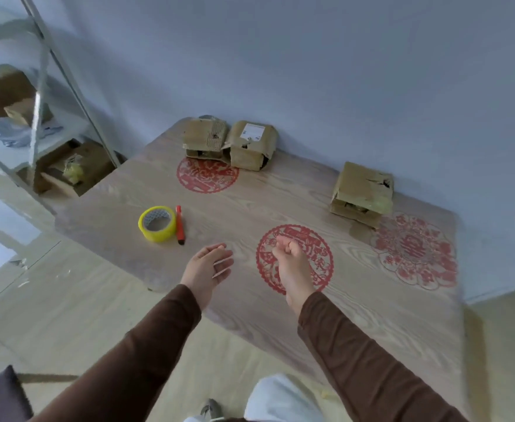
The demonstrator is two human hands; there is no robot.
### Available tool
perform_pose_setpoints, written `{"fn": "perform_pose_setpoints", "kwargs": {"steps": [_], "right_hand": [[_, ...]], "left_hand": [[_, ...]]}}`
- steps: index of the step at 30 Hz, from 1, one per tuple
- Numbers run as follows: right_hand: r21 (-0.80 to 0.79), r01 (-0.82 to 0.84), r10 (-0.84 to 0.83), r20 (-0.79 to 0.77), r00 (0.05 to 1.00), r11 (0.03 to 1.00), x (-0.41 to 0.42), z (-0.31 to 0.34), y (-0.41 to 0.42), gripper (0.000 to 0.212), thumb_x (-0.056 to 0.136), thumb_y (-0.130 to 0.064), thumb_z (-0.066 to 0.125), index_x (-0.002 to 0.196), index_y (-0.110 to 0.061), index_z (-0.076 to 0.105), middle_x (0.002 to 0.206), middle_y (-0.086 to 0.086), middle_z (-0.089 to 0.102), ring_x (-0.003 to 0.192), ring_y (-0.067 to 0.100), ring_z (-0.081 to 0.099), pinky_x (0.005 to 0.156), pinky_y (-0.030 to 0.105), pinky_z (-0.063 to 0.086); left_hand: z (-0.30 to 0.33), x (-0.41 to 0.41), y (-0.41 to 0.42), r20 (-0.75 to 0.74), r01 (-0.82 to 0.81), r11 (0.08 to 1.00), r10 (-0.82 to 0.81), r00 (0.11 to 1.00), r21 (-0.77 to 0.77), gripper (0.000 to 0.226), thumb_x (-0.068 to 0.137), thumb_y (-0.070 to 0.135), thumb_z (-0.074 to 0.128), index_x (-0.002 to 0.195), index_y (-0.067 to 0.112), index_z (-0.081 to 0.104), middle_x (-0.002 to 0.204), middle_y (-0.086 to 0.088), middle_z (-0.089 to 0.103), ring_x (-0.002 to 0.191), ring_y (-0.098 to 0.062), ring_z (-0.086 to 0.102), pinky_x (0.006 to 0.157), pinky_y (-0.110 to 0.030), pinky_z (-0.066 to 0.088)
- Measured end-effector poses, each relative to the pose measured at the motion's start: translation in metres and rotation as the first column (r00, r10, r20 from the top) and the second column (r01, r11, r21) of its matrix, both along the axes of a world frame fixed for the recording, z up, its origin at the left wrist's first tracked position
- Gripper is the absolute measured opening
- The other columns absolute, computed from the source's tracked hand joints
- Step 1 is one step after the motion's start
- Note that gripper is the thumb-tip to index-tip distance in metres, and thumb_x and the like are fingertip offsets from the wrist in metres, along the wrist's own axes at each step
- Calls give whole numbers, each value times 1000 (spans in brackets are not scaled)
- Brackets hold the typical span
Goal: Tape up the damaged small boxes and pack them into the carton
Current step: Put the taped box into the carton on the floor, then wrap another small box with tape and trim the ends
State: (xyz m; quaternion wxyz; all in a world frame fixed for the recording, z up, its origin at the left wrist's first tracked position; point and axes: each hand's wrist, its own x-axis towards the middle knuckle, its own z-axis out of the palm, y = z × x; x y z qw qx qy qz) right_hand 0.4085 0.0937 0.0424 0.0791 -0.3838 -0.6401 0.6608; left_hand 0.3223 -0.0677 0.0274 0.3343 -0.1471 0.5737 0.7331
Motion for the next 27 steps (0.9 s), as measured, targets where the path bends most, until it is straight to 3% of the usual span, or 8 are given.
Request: {"fn": "perform_pose_setpoints", "kwargs": {"steps": [5,9,13,15,18,20,23,27], "right_hand": [[45,207,-208,23,978,977,3,4,66,47,103,-20,53,149,-18,45,149,-2,49,132,14,49,110,32,39],[84,299,-301,14,953,951,-1,5,130,54,104,-17,50,155,-18,35,156,-2,40,132,9,44,105,26,35],[160,355,-366,45,930,921,-17,-3,200,54,104,-17,49,156,-23,34,151,-6,40,120,9,54,93,25,45],[201,383,-402,64,914,902,-26,-9,237,55,103,-18,50,155,-27,35,149,-6,43,115,12,55,90,27,48],[248,398,-433,102,896,883,-39,-23,292,53,102,-18,49,153,-24,37,146,-1,48,127,23,50,107,42,43],[259,418,-463,150,873,871,-46,-38,329,54,100,-21,45,153,-27,35,150,4,48,118,22,54,97,40,49],[239,450,-499,224,837,861,-51,-53,370,52,103,-21,39,155,-19,32,153,10,44,104,19,54,80,29,43],[207,377,-426,314,848,903,-59,-64,396,50,106,-14,36,155,-18,34,147,8,50,86,12,58,55,23,45]], "left_hand": [[6,-23,75,-1,274,961,-274,962,35,21,102,16,57,119,9,65,107,-8,71,93,-21,67,83,-32,54],[2,-44,148,-29,463,886,-462,886,7,28,101,18,59,127,12,65,117,-9,69,100,-21,62,88,-34,50],[-9,-68,224,-131,622,773,-634,762,-122,47,102,25,56,148,22,49,150,-4,49,135,-22,48,116,-37,35],[-10,-79,264,-157,666,727,-686,710,-164,53,102,25,55,153,21,40,157,-3,39,144,-24,38,120,-39,28],[-10,-96,321,-161,685,686,-725,669,-246,60,101,25,57,156,18,33,160,-5,35,146,-25,35,115,-35,31],[-14,-106,356,-135,702,668,-741,658,-248,65,103,24,55,159,14,24,162,-7,30,146,-25,34,111,-28,30],[-26,-120,397,-90,716,643,-758,646,-273,69,104,23,54,160,13,16,162,-10,29,144,-27,36,96,-24,33],[-51,-138,431,-45,765,588,-799,599,-264,69,102,27,57,160,17,19,153,-14,43,126,-30,51,103,-39,46]]}}
